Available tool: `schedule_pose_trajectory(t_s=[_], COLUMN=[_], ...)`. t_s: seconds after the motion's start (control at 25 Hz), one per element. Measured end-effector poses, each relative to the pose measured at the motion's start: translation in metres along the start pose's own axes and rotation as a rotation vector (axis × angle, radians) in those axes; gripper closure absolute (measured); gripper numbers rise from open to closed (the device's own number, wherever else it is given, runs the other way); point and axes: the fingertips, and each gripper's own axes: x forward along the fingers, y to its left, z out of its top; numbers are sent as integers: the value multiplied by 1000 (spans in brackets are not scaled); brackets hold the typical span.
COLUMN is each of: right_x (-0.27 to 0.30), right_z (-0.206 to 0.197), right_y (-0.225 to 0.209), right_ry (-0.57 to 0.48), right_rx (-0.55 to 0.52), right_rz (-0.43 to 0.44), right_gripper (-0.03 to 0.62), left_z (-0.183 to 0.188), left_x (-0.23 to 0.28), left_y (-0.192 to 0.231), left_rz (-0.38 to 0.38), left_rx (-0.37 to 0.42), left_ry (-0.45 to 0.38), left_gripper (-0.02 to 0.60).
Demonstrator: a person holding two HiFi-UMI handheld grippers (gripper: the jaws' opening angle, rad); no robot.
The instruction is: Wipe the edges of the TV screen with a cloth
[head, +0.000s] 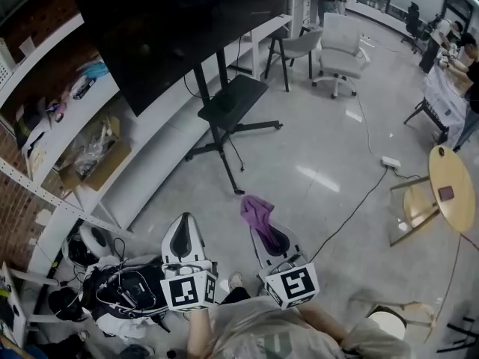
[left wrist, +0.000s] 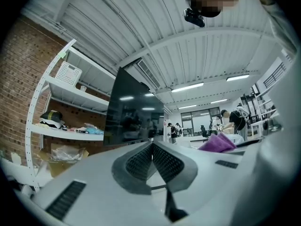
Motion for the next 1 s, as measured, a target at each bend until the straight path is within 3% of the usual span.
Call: schedule_pose_trajectory(t_s=[0.28,0.52,1.0], right_x=[-4,23,165], right_z=[-29,-28,-17], right_y=[-14,-23,-43], right_ry=[62,41,24], right_rx=[45,-2,-22], right_rz=[0,12,60], right_gripper=[532,532,531], left_z=[-20,-28,-40], left_x=[-2,29,141], left_y=[-13,5,86], left_rz=[1,19,60], left_rx=[3,-3,-40], left_ry=[37,12,3], left_gripper=[566,566,566])
